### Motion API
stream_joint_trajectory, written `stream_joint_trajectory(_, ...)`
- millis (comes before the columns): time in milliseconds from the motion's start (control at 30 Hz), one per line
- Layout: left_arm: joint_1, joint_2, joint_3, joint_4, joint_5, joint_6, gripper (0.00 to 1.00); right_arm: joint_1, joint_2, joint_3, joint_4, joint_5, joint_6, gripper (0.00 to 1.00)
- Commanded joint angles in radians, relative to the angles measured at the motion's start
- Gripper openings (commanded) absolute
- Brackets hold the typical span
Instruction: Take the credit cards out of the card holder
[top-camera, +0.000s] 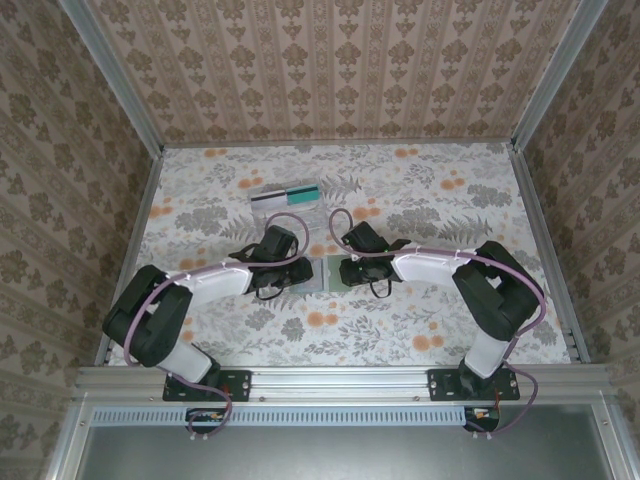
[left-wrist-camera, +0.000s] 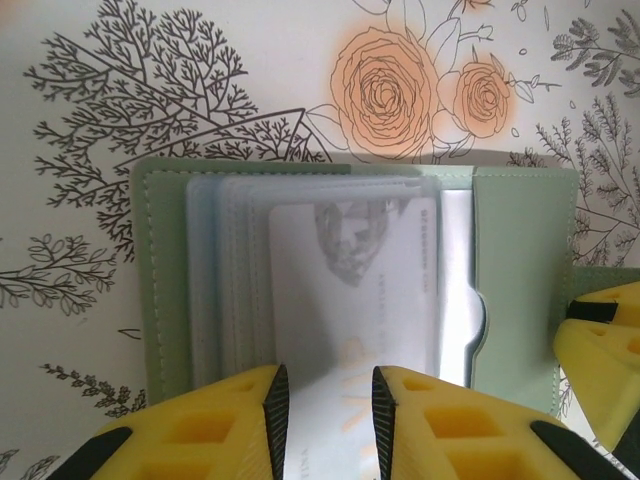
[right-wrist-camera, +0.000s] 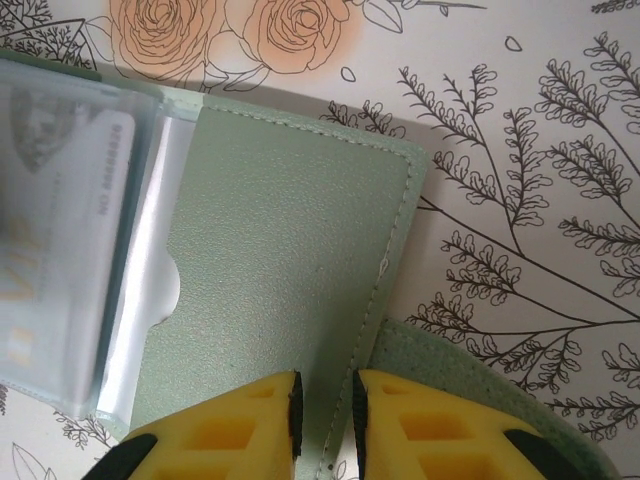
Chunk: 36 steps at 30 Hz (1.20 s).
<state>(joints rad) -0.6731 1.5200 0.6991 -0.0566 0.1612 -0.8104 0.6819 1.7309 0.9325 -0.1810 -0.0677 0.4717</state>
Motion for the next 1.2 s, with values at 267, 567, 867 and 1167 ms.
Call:
stream_joint_trajectory(267,-0.008,-0.015,0.025,-0.041,-0.028,0.023,0.31,0.005,0.019,0.005,0.009,-0.015,0.017,0.24)
stream_joint_trajectory(567,0.007,-0.012,0.026,-0.053,-0.027,0.050,0.31,0.005,0.018,0.003,0.014,-0.015,0.016,0.24)
stream_joint_trajectory(867,0.004,0.041,0.009,0.004,0.014,0.024,0.31,0.007,0.019,0.002,0.015,-0.018,0.017,0.24)
stream_joint_trajectory(1167,-0.005,0.059,0.007,0.010,0.020,0.009,0.30,0.007,0.011,0.010,0.009,-0.018,0.017,0.24)
